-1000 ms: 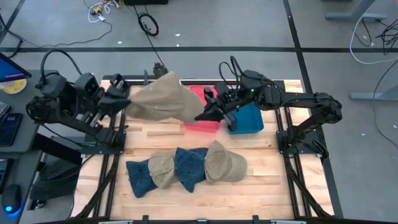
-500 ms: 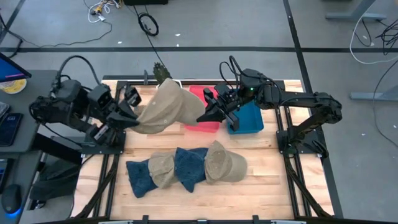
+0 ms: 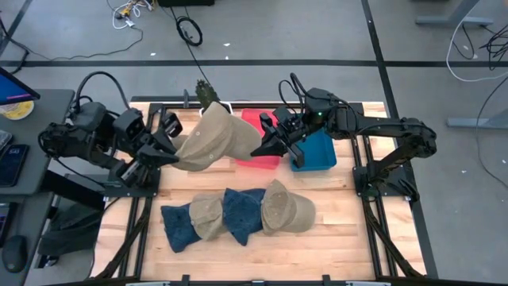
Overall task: Pick & Place hat
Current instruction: Put the middle brown cap into the blue bin
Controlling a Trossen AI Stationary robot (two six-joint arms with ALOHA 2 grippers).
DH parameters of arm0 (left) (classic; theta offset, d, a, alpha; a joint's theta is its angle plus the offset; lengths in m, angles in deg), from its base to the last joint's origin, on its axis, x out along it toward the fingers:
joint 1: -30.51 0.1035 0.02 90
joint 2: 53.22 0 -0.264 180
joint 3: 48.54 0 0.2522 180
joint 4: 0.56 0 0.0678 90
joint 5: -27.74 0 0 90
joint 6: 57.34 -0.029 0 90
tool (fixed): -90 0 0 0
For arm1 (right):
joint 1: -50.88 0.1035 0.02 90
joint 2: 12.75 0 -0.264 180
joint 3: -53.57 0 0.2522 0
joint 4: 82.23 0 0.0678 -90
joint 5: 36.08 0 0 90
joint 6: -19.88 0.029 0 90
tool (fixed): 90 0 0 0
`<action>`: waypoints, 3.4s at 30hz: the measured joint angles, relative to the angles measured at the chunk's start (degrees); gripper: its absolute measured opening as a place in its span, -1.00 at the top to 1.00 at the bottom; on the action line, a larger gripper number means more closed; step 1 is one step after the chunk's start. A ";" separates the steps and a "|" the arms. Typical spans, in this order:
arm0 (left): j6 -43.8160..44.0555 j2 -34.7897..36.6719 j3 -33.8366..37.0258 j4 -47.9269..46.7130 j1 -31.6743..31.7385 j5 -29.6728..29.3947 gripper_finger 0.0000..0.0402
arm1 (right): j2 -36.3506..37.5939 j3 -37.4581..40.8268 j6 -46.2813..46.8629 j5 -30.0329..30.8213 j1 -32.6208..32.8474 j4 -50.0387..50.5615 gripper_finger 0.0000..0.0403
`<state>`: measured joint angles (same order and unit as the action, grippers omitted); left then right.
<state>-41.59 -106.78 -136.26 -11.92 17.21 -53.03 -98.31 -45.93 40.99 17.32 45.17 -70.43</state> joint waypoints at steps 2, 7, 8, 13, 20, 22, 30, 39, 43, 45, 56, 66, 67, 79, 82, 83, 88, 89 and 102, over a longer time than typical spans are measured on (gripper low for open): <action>-1.59 -0.02 0.00 -0.02 0.00 -0.19 0.70 | -0.01 0.00 0.39 -0.34 0.00 0.02 0.97; -5.96 -0.02 0.00 -0.02 -0.02 -0.94 0.38 | -0.04 0.00 0.98 -1.31 0.00 0.07 0.97; -7.08 -0.02 0.00 -0.02 -0.01 -1.01 0.31 | -0.04 0.00 1.26 -1.42 0.00 0.07 0.97; -12.62 0.10 0.00 -1.00 -0.01 -1.23 0.00 | 0.98 0.00 3.36 -1.98 -0.21 3.95 0.97; -14.95 1.96 -0.04 -9.88 -0.02 -8.49 -0.19 | 6.85 0.00 0.73 -1.86 -2.28 15.05 0.97; -14.95 2.42 -0.02 -11.83 -0.02 -10.34 -0.19 | 8.56 0.00 0.47 -1.85 -3.10 17.81 0.97; -15.66 3.62 -0.04 -15.73 -0.02 -15.90 -0.13 | 14.39 0.00 -1.11 -1.87 -5.05 27.70 0.97; -19.45 3.76 0.26 -16.44 -0.02 -20.89 -0.06 | 19.94 0.00 -2.58 0.08 -9.70 36.58 0.97; -19.49 3.72 0.31 -17.62 -0.02 -23.42 -0.01 | 21.67 0.00 -3.31 0.89 -12.51 40.60 0.97; -19.54 3.72 0.31 -17.81 -0.02 -24.41 0.01 | 22.36 0.00 -3.93 1.57 -14.01 43.18 0.97; -21.00 1.68 0.35 -17.70 0.00 -28.08 0.06 | 29.29 7.96 -2.60 4.03 -19.82 48.07 0.97; -20.98 -2.57 0.37 -15.67 0.00 -28.18 0.06 | 45.00 32.50 16.24 6.53 -22.32 26.75 0.97; -20.99 -3.15 0.35 -14.97 0.01 -28.21 0.06 | 46.27 34.81 18.56 7.12 -22.56 24.96 0.97; -18.91 -10.12 0.37 -12.19 4.75 -28.18 0.06 | 59.56 50.86 42.34 26.68 -23.69 17.91 0.97; -17.86 -11.28 0.37 -12.05 5.39 -28.17 0.06 | 61.34 51.45 48.32 30.67 -23.30 18.90 0.97; -17.67 -11.69 0.37 -12.05 5.47 -28.17 0.06 | 61.69 51.47 50.70 31.70 -22.87 19.70 0.97; -17.86 -12.19 0.37 -11.95 5.49 -28.17 0.06 | 63.16 51.52 60.78 35.26 -19.97 26.08 0.97; -17.88 -12.15 0.37 -11.91 5.49 -28.17 0.06 | 63.42 51.54 62.11 35.91 -19.32 27.83 0.97; -19.43 -11.93 0.37 -12.00 6.57 -28.14 0.06 | 63.93 51.54 71.53 45.60 -14.20 39.01 0.97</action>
<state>-61.02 -118.71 -135.89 -23.92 23.78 -81.18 -34.38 5.61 112.52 62.92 30.97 -31.42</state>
